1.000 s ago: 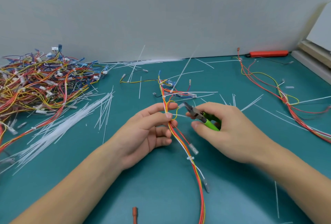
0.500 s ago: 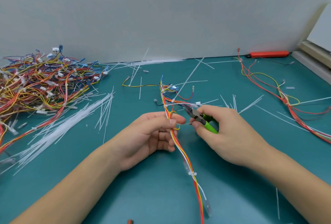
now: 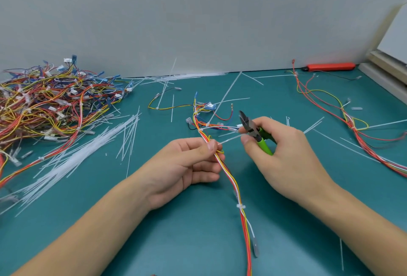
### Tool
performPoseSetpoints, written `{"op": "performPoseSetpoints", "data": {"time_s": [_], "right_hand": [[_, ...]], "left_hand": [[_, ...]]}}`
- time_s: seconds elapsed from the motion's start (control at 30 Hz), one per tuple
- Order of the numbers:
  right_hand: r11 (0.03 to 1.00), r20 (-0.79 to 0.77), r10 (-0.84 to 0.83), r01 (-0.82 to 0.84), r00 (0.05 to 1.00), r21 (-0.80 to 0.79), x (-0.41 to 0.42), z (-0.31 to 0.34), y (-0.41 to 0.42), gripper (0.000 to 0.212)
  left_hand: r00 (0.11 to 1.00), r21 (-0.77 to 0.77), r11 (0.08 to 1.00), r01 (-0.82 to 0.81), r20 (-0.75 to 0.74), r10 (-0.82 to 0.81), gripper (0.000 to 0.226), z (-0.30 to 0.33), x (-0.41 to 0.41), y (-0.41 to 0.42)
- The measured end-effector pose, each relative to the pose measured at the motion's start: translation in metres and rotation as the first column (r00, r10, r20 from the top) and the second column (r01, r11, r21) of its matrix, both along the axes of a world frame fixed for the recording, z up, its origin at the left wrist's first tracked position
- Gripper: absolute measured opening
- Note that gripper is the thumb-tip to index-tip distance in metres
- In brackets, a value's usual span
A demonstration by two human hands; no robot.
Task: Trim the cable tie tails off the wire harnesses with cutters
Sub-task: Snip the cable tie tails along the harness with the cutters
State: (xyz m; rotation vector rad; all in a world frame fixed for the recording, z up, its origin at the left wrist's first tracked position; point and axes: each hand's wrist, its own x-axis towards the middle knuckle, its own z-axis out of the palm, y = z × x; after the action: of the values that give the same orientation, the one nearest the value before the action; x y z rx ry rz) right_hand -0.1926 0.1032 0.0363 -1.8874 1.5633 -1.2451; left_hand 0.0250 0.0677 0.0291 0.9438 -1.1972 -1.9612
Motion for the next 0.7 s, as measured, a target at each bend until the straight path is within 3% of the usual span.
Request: {"op": "performPoseSetpoints", "data": {"time_s": [0.1,0.23,0.37,0.53,0.7], "right_hand": [[0.994,0.052,-0.027,0.022,0.998,0.107,-0.002,0.0,-0.002,0.007],[0.967,0.097,-0.027,0.001,0.995,0.253,-0.007,0.005,-0.002,0.034],[0.937,0.025,0.048,-0.054,0.999,0.344,-0.009,0.006,0.0,0.055],[0.959,-0.114,0.073,-0.038,0.991,0.281,-0.012,0.003,-0.004,0.04],[0.954,-0.182,0.138,-0.081,0.974,0.29,-0.013,0.001,-0.006,0.049]], "left_hand": [[0.999,0.014,1.0,-0.025,-0.029,0.025,0.02,0.0,0.001,-0.001],[0.989,0.093,0.992,-0.079,-0.118,0.09,0.01,0.0,0.002,-0.003],[0.977,0.139,0.983,-0.118,-0.16,0.14,0.011,-0.001,0.001,-0.005],[0.97,0.149,0.98,-0.131,-0.184,0.158,0.011,-0.001,0.0,-0.006],[0.96,0.159,0.977,-0.141,-0.218,0.174,0.011,-0.002,0.002,-0.007]]}}
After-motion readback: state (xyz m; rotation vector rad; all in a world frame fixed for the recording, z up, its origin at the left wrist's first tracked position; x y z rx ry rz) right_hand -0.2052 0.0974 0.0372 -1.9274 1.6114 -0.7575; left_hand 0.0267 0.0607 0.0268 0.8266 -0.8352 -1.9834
